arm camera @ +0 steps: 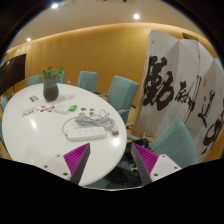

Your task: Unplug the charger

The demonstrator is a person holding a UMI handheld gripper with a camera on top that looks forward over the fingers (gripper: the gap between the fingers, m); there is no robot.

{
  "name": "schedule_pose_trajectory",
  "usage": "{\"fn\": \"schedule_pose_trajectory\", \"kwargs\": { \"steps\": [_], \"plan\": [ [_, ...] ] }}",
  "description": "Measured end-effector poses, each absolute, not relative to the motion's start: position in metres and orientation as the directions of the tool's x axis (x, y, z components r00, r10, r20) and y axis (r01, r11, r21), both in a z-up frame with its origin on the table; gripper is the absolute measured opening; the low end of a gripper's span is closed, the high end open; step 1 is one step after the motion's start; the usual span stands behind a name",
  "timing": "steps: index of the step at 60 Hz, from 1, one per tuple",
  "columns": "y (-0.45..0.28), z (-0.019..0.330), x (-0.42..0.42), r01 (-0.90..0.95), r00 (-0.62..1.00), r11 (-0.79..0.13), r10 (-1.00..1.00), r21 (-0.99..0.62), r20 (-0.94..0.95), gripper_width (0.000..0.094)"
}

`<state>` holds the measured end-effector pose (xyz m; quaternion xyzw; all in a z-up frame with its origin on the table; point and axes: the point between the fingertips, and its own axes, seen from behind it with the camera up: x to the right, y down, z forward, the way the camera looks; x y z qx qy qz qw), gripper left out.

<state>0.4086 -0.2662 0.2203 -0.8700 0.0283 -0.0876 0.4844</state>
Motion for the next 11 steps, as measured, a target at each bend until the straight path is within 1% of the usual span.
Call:
{"fn": "schedule_pose_trajectory", "kwargs": {
  "steps": [11],
  "plan": [
    [-0.295, 0.239, 0.399, 0.054, 0.980, -0.497, -0.138, -0.866, 0.140, 0.0868]
  ]
}}
